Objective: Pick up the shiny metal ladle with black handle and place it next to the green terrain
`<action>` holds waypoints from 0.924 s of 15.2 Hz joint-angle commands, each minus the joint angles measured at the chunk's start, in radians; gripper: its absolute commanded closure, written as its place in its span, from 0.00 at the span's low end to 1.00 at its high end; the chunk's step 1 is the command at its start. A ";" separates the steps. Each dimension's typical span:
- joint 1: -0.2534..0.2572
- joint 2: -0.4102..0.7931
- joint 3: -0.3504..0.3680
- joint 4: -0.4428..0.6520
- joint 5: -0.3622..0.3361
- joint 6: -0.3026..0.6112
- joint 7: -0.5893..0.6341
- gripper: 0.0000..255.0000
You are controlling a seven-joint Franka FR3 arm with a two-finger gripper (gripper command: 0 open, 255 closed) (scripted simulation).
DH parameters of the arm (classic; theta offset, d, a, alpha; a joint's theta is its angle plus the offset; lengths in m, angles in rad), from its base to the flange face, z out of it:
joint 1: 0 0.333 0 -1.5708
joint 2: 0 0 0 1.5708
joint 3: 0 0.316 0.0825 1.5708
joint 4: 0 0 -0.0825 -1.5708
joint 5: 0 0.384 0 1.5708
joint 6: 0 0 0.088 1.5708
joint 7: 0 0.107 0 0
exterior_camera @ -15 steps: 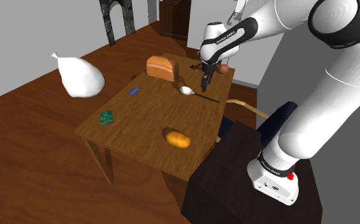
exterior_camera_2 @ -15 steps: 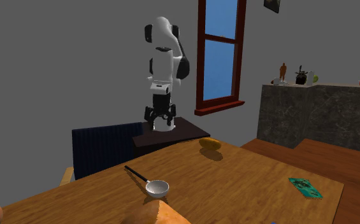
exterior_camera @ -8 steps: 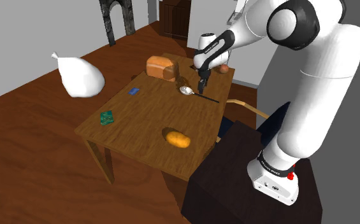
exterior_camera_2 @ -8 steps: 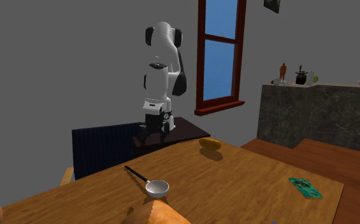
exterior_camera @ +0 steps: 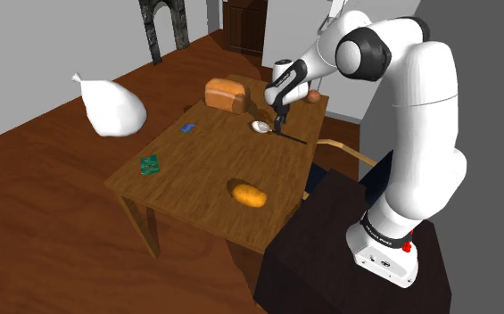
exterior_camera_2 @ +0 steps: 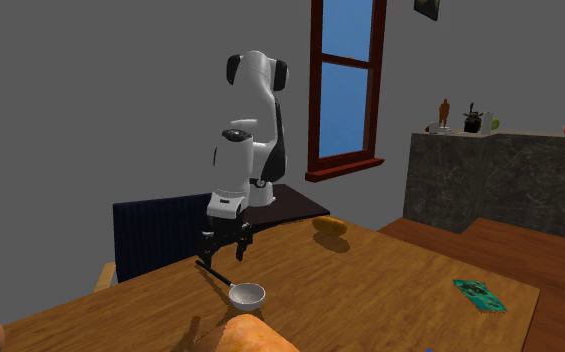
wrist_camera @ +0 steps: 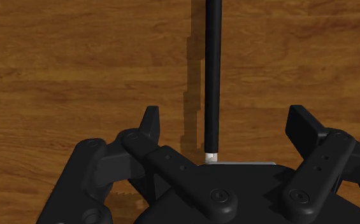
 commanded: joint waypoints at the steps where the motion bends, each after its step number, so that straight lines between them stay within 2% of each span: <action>1: -0.008 0.039 0.004 0.023 0.005 0.017 -0.004 0.00; 7: -0.021 0.097 0.013 0.032 0.014 0.067 -0.011 0.00; 14: -0.021 0.098 0.013 0.032 0.014 0.067 -0.011 0.00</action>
